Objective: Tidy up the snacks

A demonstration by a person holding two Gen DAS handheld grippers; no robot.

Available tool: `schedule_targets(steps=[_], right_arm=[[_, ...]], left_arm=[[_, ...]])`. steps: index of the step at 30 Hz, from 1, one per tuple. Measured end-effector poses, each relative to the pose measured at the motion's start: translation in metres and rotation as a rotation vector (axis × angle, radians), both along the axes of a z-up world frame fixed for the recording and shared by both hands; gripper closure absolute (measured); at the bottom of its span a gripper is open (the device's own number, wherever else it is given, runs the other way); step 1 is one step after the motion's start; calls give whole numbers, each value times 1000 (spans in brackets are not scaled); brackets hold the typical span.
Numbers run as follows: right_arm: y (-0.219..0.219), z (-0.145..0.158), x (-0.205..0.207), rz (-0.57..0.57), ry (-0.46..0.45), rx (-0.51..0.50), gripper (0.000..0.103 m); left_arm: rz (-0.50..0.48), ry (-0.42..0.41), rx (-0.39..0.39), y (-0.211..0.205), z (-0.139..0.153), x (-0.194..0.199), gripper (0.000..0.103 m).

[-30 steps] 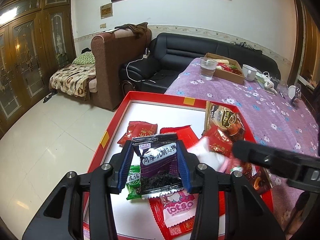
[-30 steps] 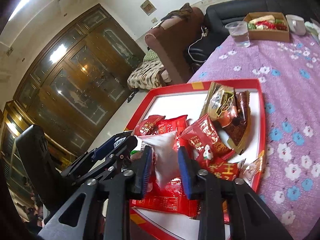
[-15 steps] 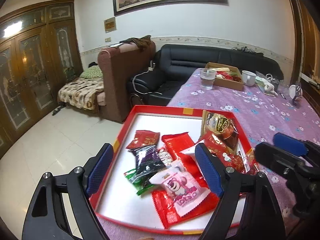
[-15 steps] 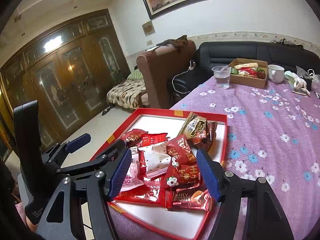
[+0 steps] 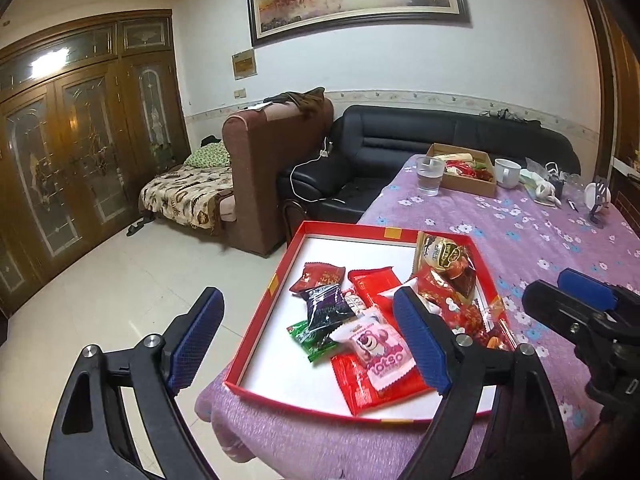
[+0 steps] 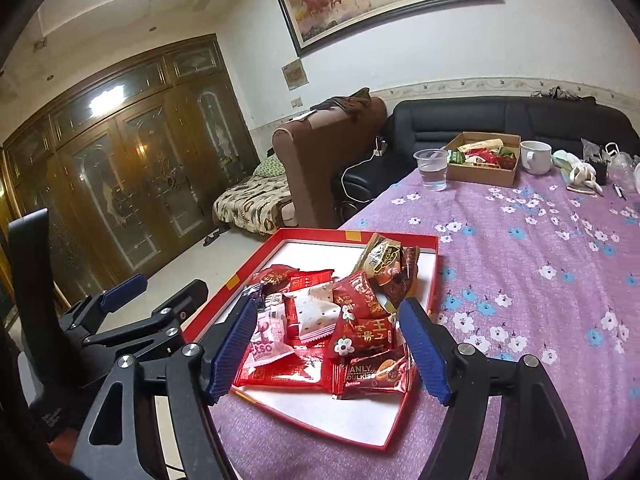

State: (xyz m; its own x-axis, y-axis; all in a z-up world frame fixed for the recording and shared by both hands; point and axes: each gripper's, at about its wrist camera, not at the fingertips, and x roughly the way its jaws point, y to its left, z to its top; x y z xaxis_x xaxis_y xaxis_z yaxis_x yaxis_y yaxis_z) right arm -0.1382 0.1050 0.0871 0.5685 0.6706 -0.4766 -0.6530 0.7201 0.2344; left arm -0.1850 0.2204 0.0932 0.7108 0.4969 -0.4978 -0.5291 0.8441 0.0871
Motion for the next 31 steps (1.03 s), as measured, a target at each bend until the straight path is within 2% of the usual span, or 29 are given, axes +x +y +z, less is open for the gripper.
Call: schedule_targets(steps=[16,27,31], right_arm=[[19,-3,-16,26,-33,-29,28],[23,-8,-14,28,-19,-37,28],[19,-10,-9,20,-1,-28,28]], left_arm=[[2,-23,-36,3,5,-19,16],[-5,-34,-46,3,5,-20,16],[-15,-16,-24,0,3,-16,16]])
